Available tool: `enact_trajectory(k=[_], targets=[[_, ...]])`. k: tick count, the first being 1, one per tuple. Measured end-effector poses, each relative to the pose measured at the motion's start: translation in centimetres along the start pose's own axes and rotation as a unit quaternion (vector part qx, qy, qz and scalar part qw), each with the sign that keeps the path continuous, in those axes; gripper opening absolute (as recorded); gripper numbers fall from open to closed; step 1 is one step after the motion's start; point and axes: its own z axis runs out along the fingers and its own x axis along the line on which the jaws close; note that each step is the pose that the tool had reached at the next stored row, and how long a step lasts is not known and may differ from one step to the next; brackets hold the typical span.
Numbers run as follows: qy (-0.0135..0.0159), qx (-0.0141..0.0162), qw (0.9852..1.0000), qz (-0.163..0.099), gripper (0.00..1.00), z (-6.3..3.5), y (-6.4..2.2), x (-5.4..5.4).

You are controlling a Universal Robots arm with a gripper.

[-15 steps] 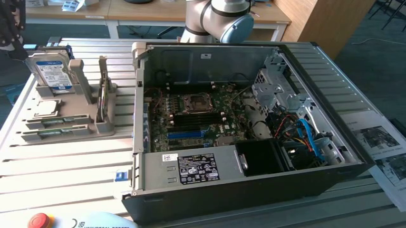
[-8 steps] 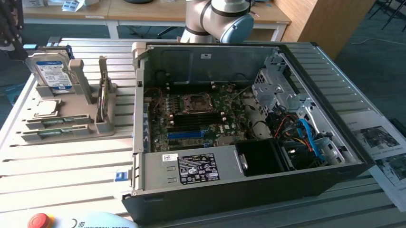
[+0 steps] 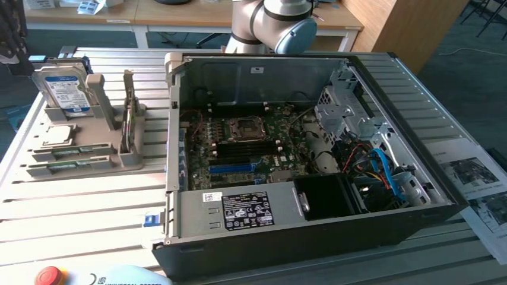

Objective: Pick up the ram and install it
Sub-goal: 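Pick up the ram and move it above insertion slot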

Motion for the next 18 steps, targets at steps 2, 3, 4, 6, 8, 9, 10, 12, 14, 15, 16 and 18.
enact_trajectory(k=[2, 3, 4, 6, 8, 9, 10, 12, 14, 15, 16, 18], targets=[[0.0002, 0.0, 1.0, -0.002, 0.1, 0.0, 0.0, 0.0], [0.0002, 0.0, 1.0, -0.002, 0.1, 0.0, 0.0, 0.0], [0.0002, 0.0, 1.0, -0.002, 0.1, 0.0, 0.0, 0.0], [0.0002, 0.0, 1.0, -0.002, 0.1, 0.0, 0.0, 0.0], [0.0002, 0.0, 1.0, -0.002, 0.1, 0.0, 0.0, 0.0], [0.0002, 0.0, 1.0, -0.002, 0.1, 0.0, 0.0, 0.0], [0.0002, 0.0, 1.0, -0.002, 0.1, 0.0, 0.0, 0.0], [0.0002, 0.0, 1.0, -0.002, 0.1, 0.0, 0.0, 0.0], [0.0002, 0.0, 1.0, -0.002, 0.1, 0.0, 0.0, 0.0], [0.0002, 0.0, 1.0, -0.002, 0.1, 0.0, 0.0, 0.0], [0.0002, 0.0, 1.0, -0.002, 0.1, 0.0, 0.0, 0.0], [0.0002, 0.0, 1.0, -0.002, 0.11, 0.0, 0.0, 0.0]])
